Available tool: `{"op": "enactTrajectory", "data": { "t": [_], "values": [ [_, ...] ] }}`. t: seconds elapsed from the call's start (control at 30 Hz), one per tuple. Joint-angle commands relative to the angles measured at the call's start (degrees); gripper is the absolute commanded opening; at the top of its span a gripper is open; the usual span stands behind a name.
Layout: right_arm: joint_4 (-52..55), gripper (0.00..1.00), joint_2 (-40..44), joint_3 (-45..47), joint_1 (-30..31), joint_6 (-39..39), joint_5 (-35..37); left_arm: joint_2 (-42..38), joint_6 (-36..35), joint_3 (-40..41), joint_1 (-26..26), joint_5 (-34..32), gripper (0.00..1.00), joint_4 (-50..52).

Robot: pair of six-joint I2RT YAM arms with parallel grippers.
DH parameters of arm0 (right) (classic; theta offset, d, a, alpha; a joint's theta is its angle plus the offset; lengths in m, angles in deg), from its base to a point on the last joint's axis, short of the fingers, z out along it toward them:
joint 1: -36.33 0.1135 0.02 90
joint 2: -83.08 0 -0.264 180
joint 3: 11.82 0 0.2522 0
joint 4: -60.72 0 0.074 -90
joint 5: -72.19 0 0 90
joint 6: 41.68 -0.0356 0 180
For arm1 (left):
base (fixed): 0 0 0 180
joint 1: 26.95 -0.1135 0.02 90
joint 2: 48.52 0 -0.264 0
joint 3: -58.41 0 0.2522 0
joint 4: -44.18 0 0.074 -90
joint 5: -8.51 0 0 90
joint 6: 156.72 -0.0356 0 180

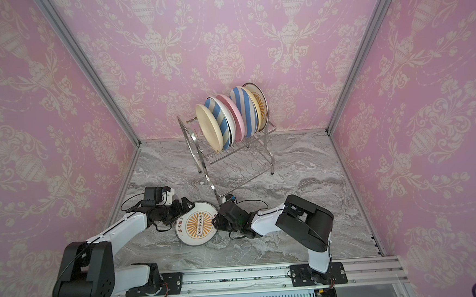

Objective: Load plates into a dish rack
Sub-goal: Move the plate at the center of the table, then pick up the plate from the center of the table.

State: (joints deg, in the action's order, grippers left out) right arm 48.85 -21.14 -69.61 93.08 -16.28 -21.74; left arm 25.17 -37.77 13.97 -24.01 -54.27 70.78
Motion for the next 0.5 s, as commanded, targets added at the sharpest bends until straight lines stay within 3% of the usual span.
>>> {"op": "enactTrajectory", "data": {
  "t": [0.0,0.47],
  "values": [
    [3.1,0.24,1.7,1.4,0.5,-0.5,2.5,-1.0,2.7,2.3,1.1,1.4,0.99,0.0],
    [1.4,0.06,4.7,2.9,1.3,-0.2,3.9,-1.0,3.9,3.0,2.8,1.2,0.99,-1.5]
  ]
}}
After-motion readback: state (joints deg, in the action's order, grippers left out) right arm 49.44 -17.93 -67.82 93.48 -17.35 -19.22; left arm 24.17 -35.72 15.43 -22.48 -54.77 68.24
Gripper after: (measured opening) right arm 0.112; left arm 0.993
